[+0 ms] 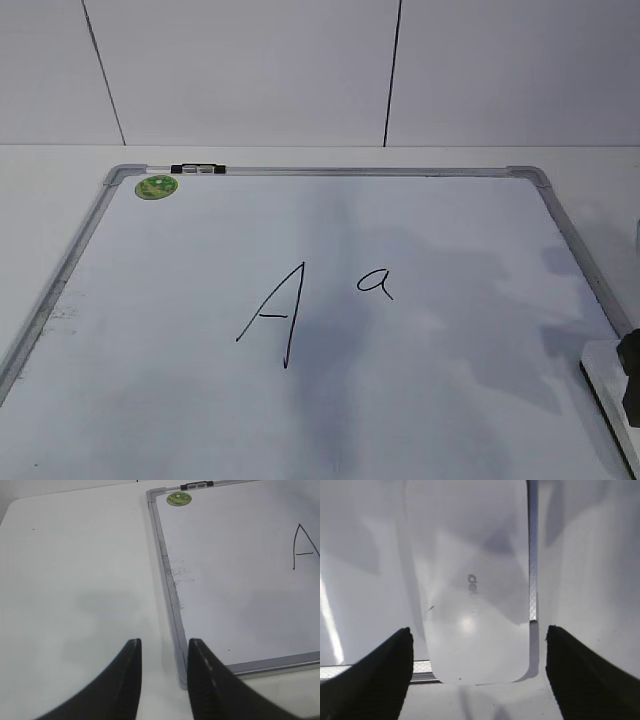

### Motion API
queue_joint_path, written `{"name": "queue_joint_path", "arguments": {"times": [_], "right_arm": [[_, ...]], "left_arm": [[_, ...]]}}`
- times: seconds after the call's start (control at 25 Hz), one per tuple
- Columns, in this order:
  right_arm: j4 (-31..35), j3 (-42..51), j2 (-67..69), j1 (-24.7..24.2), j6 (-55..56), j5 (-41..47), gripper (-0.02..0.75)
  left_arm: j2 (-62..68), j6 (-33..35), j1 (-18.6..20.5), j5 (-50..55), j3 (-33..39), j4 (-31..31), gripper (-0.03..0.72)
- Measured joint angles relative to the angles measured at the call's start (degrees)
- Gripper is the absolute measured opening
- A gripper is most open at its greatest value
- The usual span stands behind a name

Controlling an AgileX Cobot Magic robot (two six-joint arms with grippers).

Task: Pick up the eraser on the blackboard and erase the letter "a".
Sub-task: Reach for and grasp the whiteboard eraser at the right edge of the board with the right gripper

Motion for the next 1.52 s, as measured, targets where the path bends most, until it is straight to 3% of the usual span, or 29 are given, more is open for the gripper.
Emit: {"name": "queue_joint_path", "arguments": {"times": [1.52], "right_arm": [[-0.6,-2.8,6.4,0.0,-3.5,-3.2,0.636]], "left_arm": [[0.0,0.0,0.0,0.0,0.0,0.0,0.235]]}}
